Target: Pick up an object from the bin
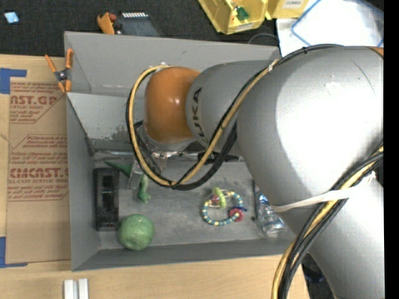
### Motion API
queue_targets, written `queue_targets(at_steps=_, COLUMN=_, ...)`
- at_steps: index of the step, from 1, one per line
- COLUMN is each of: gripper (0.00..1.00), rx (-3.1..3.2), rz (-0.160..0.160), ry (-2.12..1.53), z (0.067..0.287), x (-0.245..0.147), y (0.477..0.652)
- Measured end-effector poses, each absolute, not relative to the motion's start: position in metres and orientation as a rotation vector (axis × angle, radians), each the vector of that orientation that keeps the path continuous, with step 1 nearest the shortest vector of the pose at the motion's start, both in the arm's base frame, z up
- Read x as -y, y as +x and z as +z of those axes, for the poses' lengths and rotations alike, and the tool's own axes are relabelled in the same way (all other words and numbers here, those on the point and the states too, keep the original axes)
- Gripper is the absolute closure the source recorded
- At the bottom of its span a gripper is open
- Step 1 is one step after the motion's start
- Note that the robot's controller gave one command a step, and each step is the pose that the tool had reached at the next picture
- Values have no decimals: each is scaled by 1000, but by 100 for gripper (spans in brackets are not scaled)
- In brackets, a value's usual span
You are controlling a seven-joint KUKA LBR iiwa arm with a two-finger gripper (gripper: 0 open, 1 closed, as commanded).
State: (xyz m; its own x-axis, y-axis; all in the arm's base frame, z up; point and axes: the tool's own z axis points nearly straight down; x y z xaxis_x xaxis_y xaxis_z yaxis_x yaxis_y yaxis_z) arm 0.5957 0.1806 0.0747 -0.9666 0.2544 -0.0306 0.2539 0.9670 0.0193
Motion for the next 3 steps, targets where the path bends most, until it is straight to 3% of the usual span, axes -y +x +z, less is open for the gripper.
queue_targets(at_steps=2, gripper=100, rx=-3080, rz=27, ry=399, z=77, x=-181, y=597)
queue_targets(at_steps=3, gripper=100, rx=-3081, rz=28, ry=397, z=114, x=-181, y=596)
